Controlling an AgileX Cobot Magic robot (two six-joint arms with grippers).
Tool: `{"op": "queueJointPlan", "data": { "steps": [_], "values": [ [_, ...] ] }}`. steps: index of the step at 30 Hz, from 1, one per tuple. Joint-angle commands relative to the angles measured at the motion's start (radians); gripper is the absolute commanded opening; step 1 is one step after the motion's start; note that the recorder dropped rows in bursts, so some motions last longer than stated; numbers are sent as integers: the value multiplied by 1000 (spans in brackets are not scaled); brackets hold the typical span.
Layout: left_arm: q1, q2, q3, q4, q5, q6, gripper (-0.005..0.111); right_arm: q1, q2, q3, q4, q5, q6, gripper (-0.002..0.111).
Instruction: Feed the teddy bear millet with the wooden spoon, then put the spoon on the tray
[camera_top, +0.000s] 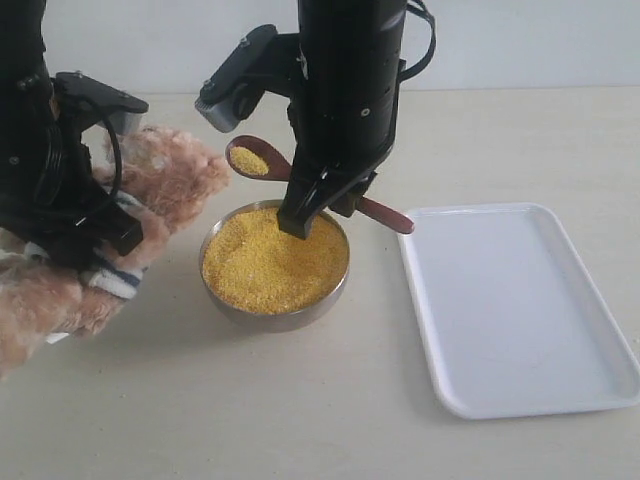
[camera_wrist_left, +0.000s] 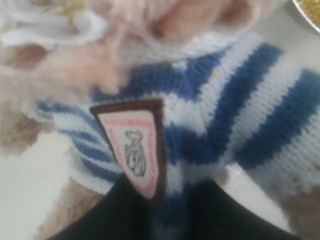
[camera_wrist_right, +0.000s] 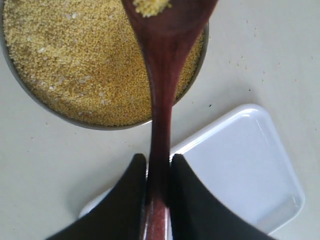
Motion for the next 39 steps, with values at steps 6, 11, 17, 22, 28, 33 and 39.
{"op": "queueJointPlan", "data": {
  "steps": [6, 11, 17, 22, 28, 33, 39],
  "values": [
    [-8, -53, 35, 2, 4, 29, 4, -3, -15, -7, -20, 2, -6, 0],
    [-8, -53, 35, -17, 4, 42, 4, -3, -15, -7, -25, 2, -7, 0],
    [-8, -53, 35, -17, 4, 42, 4, -3, -15, -7, -29, 2, -7, 0],
    [-8, -53, 35, -17, 4, 42, 4, -3, -15, -26, -32, 2, -9, 0],
    [-8, -55, 45, -13, 4, 42, 4, -3, -15, -68, -32, 2, -11, 0],
    [-8, -70, 77, -11, 4, 48, 4, -3, -13, -72, -32, 2, -13, 0],
    [-8, -83, 77, -14, 4, 61, 4, -3, -13, -72, -32, 2, -20, 0]
  ]
}}
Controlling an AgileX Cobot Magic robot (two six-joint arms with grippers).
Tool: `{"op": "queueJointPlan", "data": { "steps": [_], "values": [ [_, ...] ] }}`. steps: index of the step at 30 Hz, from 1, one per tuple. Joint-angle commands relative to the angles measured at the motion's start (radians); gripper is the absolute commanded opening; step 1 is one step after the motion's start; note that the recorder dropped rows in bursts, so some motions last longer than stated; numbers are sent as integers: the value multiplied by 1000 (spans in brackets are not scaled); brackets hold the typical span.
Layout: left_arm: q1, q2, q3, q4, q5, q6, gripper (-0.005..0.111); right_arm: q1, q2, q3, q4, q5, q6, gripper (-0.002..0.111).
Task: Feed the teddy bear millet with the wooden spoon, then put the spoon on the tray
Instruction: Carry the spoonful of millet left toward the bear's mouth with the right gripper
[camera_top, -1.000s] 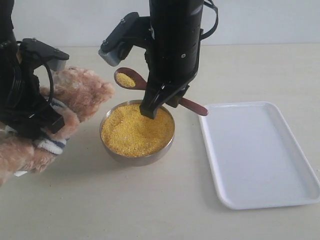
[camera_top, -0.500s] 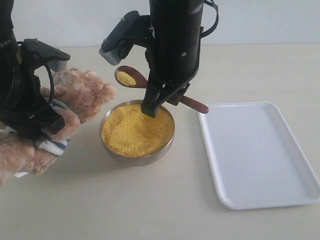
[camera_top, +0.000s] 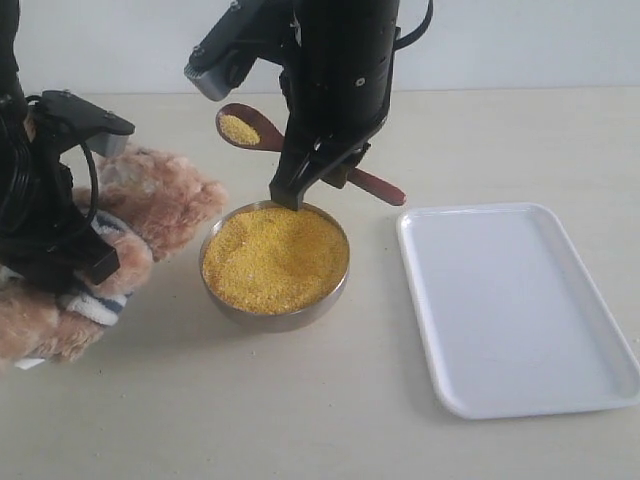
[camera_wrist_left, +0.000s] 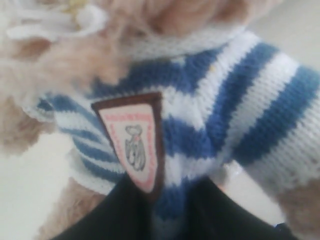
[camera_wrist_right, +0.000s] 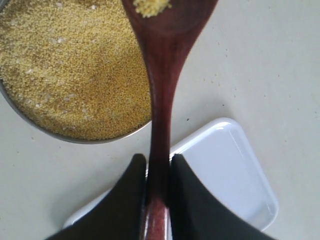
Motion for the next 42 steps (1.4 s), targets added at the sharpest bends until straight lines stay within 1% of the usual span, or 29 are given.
{"op": "queueJointPlan", "data": {
  "steps": [1, 6, 11, 16, 24, 42],
  "values": [
    [-3, -16, 2, -15, 0, 19, 4, -3, -13, -10, 0, 2, -13, 0],
    [-6, -16, 2, -58, 0, 45, 4, 1, -13, -10, 4, 2, -14, 0],
    [-25, -16, 2, -56, 0, 45, 4, 22, -13, -10, 4, 2, -21, 0],
    [-27, -16, 2, -56, 0, 45, 4, 40, -13, -10, 7, 2, -26, 0],
    [-27, -16, 2, -58, 0, 45, 4, 40, -13, -10, 13, 2, -15, 0],
    [-27, -16, 2, -58, 0, 43, 4, 38, -13, -11, 92, 2, -46, 0]
  ]
}}
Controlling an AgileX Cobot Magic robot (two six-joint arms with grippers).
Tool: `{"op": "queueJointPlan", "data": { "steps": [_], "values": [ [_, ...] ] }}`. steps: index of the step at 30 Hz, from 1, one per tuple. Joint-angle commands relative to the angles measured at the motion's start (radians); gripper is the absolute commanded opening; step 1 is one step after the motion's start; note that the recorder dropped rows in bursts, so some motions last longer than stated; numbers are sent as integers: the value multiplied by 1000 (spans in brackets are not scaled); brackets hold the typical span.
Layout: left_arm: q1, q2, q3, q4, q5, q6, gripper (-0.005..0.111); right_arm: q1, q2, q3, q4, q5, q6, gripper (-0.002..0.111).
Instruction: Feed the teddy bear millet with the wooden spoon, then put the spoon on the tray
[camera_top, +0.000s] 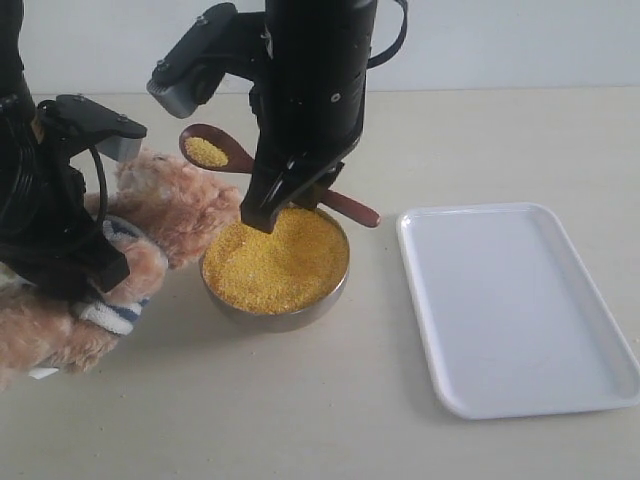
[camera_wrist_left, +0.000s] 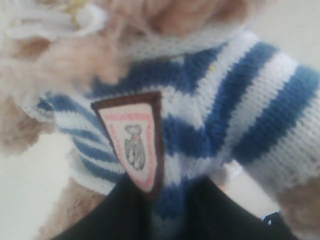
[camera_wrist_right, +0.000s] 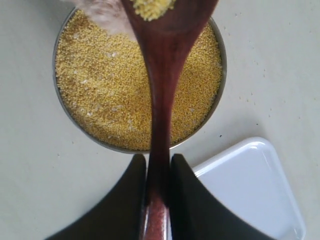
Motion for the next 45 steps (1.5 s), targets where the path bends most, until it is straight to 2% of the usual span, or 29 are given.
{"op": "queueJointPlan", "data": {
  "steps": [1, 38, 45],
  "values": [
    [-5, -12, 1, -7, 0, 4, 4, -2, -13, -8, 12, 0, -9, 0],
    [-5, -12, 1, -38, 0, 4, 4, -2, 66, -81, 43, 0, -18, 0],
    [-71, -12, 1, -26, 0, -8, 4, -2, 66, -83, 63, 0, -18, 0]
  ]
}}
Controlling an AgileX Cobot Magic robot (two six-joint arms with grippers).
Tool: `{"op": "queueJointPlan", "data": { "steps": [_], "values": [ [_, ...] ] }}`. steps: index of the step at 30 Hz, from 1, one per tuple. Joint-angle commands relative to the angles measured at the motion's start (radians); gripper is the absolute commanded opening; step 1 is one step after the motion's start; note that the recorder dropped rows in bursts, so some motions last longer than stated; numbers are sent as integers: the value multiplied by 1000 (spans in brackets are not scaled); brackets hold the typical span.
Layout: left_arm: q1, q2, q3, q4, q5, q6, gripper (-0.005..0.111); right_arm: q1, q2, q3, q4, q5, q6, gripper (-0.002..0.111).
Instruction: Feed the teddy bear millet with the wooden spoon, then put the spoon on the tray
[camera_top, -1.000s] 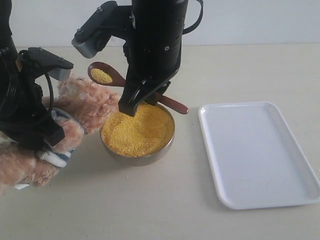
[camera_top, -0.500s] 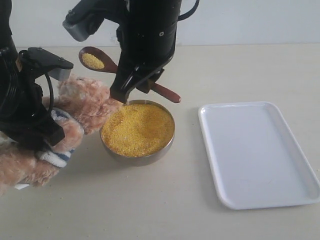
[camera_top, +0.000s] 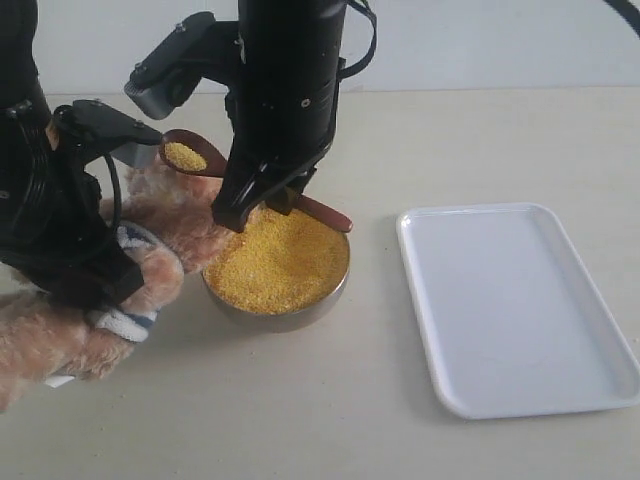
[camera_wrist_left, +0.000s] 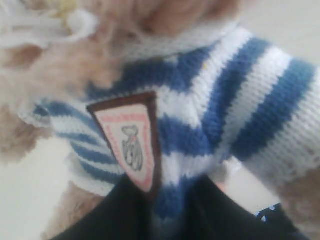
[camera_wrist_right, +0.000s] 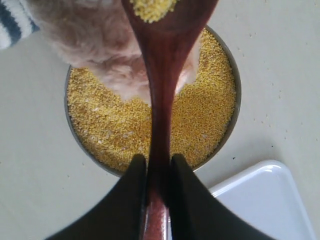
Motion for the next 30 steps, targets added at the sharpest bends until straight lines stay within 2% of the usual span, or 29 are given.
{"op": "queueJointPlan", "data": {
  "steps": [1, 15, 30],
  "values": [
    [-22, -12, 1, -5, 0, -12, 4, -2, -7, -16, 17, 0, -4, 0],
    [-22, -12, 1, 17, 0, -22, 4, 11, -4, -65, 54, 0, -8, 0],
    [-22, -12, -1, 19, 0, -22, 4, 59, -2, -65, -49, 0, 8, 0]
  ]
}}
